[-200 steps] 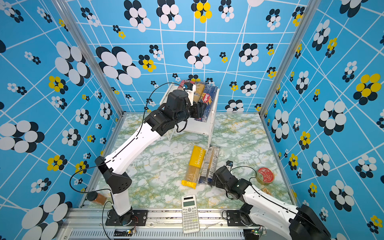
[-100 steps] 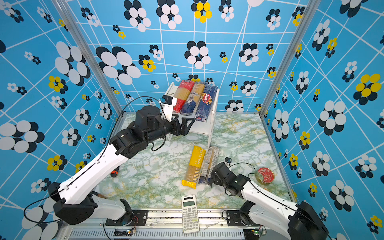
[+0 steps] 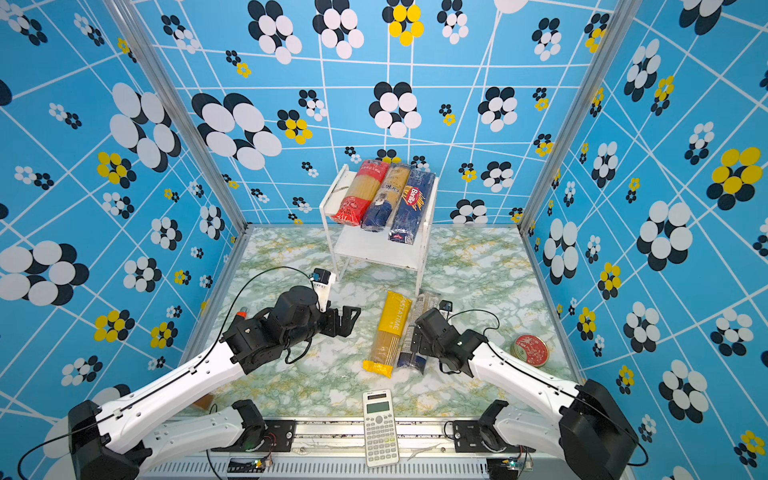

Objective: Place and organize the pasta boxes and bags onto the shelf

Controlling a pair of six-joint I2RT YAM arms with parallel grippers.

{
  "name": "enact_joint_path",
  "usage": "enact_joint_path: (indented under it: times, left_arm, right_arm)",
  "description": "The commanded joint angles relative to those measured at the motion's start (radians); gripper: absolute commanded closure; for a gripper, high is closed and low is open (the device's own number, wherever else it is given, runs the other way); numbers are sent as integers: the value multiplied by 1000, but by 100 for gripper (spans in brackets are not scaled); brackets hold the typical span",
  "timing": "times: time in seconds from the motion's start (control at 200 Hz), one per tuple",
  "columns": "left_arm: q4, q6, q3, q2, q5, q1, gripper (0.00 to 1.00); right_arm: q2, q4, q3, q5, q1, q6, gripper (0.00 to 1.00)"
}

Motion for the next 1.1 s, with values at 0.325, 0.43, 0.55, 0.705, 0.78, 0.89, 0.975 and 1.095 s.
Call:
enact_joint_path:
  times: [0.325,0.43,0.55,0.705,0.78,0.89,0.975,1.095]
  left_arm:
    - [40,-101,-185,-23,-11,-4,1]
    - [66,-102,-189,11,22,-3,1]
    - [86,-107,-189,49,54,-3,1]
    - [96,-115,-189,92,73,-3,1]
    - [100,-118,-189,107,83,-4,1]
    - [105,-122,-189,127,86,-3,1]
    - [108,-127,-189,142,91,-3,1]
    - [117,-132,-192,165,102,-3,1]
  right_arm:
    - [187,17,122,-45,-1,4,1]
    - [226,34,130,-52,6,10,1]
    - [266,22,153,-45,17,4,1]
    - [313,-21,187,-13,37,-9,1]
    - [332,-30,200,0,47,-14,1]
    - [352,-41,213,18,57,-15,1]
    - [364,-61,229,46,72,-12,1]
    - [385,-95,259,89,100,-11,1]
